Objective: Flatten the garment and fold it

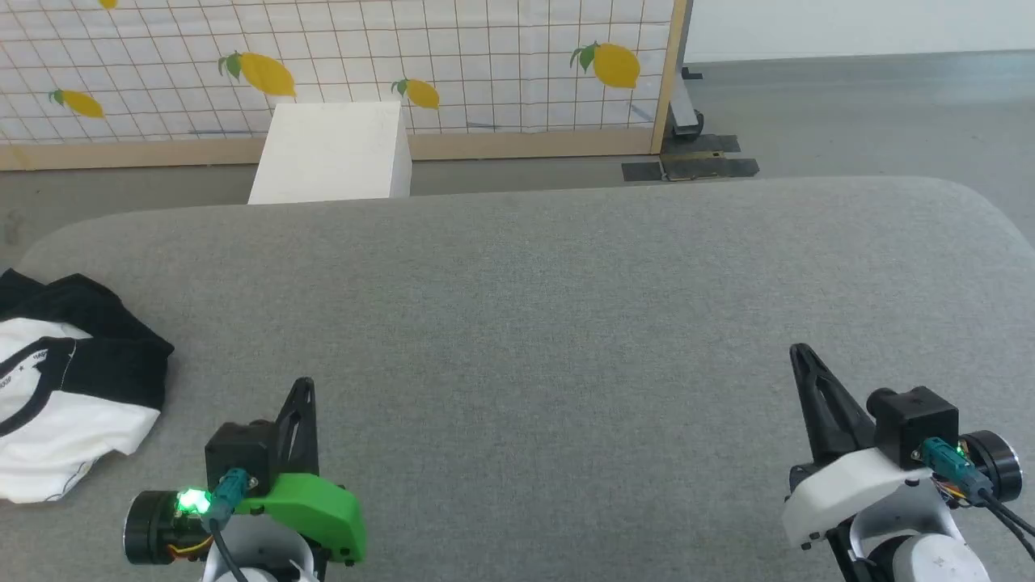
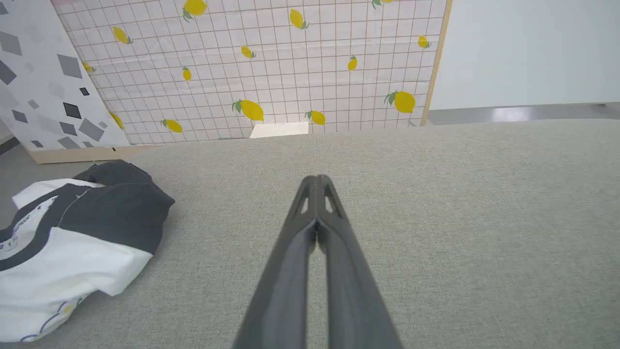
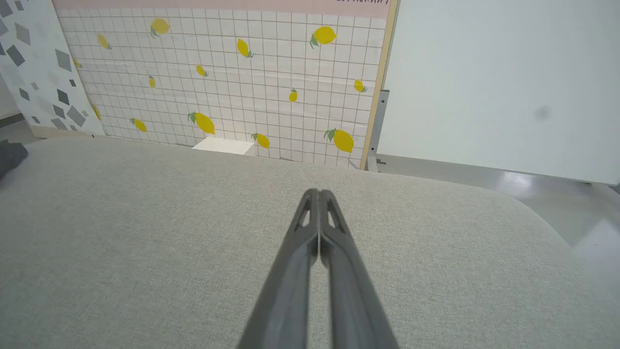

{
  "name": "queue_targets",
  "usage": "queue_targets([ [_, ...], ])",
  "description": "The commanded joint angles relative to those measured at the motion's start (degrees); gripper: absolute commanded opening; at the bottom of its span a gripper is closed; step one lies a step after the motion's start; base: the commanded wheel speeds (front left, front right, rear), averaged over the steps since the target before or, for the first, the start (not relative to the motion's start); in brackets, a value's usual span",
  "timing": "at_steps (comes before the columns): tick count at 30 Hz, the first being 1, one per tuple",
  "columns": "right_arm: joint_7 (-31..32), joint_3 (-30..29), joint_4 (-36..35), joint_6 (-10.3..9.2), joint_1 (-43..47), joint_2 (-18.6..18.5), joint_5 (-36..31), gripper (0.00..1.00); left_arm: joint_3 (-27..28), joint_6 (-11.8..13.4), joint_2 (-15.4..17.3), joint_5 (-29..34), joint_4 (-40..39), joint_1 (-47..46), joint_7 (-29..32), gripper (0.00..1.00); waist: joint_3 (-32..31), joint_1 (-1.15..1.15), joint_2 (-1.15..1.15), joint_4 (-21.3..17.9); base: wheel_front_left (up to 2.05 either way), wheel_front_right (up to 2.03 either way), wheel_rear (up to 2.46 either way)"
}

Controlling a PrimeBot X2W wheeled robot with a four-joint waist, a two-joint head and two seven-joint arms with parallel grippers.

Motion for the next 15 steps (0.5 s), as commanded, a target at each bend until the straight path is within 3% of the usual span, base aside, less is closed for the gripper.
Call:
queue_targets([
  [1, 0.0, 0.0, -0.3, -0.1, 0.8, 0.1, -0.4, 0.0, 0.2, -0.1, -0.3, 0.6, 0.2, -1.0, 0.1, 0.0, 0.0, 0.0, 0.0, 0.0, 0.0, 0.0, 0.0],
  [15, 0.0, 0.0, -0.3, -0.1, 0.8, 0.1, -0.4, 0.0, 0.2, -0.1, -0.3, 0.6, 0.2, -1.0, 0.1, 0.0, 0.0, 0.0, 0.0, 0.0, 0.0, 0.0, 0.0],
])
